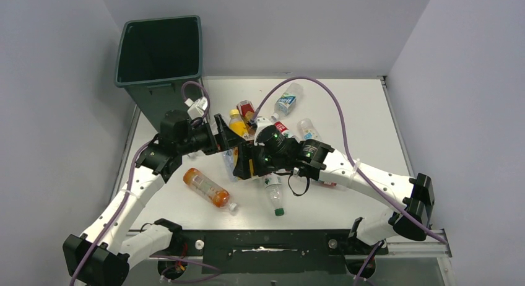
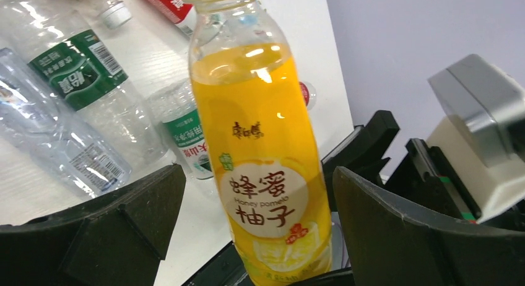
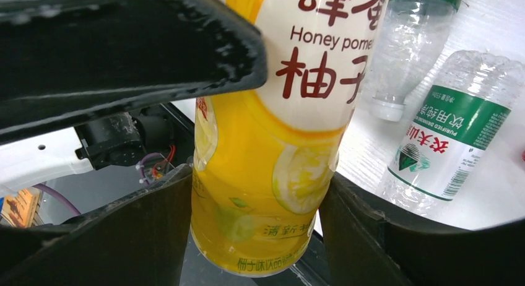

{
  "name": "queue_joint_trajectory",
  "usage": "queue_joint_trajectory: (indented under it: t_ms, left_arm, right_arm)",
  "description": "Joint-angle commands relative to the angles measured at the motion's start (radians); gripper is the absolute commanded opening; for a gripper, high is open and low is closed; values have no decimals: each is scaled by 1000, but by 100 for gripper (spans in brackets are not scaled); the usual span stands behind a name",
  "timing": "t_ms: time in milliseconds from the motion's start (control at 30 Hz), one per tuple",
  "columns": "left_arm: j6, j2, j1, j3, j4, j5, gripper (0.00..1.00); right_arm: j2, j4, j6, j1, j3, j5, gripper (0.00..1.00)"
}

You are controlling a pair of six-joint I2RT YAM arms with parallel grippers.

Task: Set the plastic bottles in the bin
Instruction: Pick up the plastic bottle at the center of the board.

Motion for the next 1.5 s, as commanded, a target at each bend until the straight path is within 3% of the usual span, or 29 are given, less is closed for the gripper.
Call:
queue_joint_trajectory:
  t_ms: [0, 133, 633, 833, 1033, 1200, 1467]
  left_arm:
    - [38, 1, 5, 53, -17, -56, 91]
    - [26, 3, 5, 45, 1, -61, 90]
    - [15, 27, 3, 57, 13, -62, 55]
    - [39, 60, 6, 128, -17, -67, 52]
    - [82, 124, 21, 247, -68, -59, 52]
    - [125, 171, 54, 360, -119, -49, 52]
    - [194, 273, 194, 609, -205, 26, 51]
  right_arm:
    - [-18, 63, -13, 9, 55, -6, 49]
    - [-10, 69, -13, 19, 64, -11, 49]
    - [12, 87, -9, 50, 91, -4, 50]
    - [-1, 69, 5, 57, 88, 21, 79]
    - [-37, 59, 26, 68, 57, 44, 94]
    - [-91, 52, 53, 78, 17, 73, 100]
    - [-199, 43, 99, 87, -84, 117, 98]
